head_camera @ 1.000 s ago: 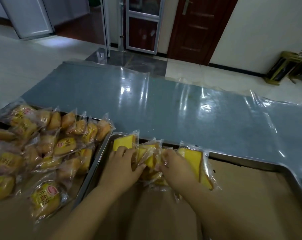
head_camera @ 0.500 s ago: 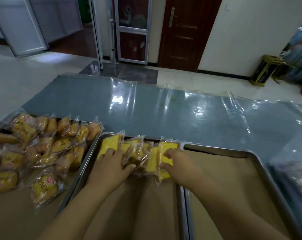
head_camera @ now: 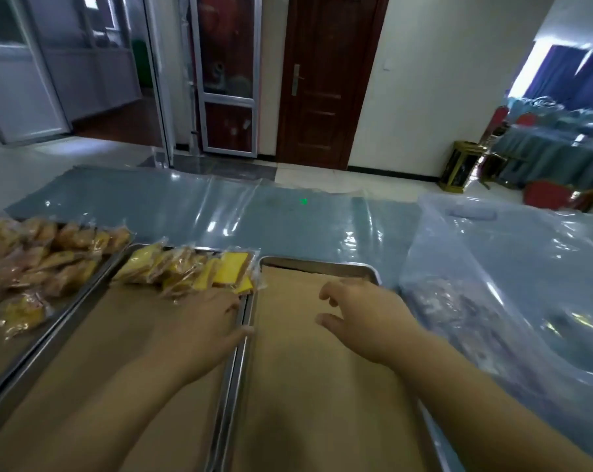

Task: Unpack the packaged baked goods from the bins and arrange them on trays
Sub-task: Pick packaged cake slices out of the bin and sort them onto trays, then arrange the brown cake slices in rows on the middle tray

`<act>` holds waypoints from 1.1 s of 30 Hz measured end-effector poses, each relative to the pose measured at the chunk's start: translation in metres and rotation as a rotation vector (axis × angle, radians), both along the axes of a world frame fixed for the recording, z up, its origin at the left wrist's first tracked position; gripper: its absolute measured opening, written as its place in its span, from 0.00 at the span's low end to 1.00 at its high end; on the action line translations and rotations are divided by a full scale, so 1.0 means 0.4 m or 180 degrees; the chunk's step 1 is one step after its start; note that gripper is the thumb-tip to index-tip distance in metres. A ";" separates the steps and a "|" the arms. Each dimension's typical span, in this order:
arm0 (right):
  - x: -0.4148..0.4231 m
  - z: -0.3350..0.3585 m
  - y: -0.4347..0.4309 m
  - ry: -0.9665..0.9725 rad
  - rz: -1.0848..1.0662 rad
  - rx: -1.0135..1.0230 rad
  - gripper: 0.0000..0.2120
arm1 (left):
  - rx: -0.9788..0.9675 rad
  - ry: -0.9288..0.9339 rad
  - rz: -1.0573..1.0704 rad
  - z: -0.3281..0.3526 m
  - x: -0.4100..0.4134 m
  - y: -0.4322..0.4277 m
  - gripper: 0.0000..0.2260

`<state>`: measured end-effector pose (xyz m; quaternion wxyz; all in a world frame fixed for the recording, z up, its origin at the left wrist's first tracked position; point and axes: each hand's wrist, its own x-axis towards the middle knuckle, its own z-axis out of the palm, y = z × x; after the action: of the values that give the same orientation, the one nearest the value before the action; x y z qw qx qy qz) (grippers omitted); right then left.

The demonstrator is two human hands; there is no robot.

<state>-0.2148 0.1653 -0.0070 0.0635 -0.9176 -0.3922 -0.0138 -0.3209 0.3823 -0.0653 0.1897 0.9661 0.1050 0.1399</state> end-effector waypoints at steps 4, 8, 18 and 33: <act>-0.041 0.075 -0.193 -0.0187 -0.0054 0.0019 0.16 | 0.0277 -0.0078 -0.0254 0.073 -0.034 -0.164 0.18; -0.057 0.140 -0.356 -0.0341 -0.0211 0.0100 0.17 | 0.0478 -0.0129 -0.0533 0.152 -0.048 -0.311 0.19; 0.087 0.187 -0.659 -0.0422 -0.0709 0.0127 0.15 | 0.0722 -0.0321 -0.1109 0.258 0.106 -0.554 0.18; 0.457 0.090 -0.893 0.0067 -0.0714 -0.1142 0.19 | 0.0908 0.0264 -0.1718 0.254 0.537 -0.857 0.17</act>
<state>-0.0320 -0.1917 0.0291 -0.0987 -0.9522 -0.2831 0.0588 -0.1060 0.0396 0.0361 0.0780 0.9809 -0.1685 0.0582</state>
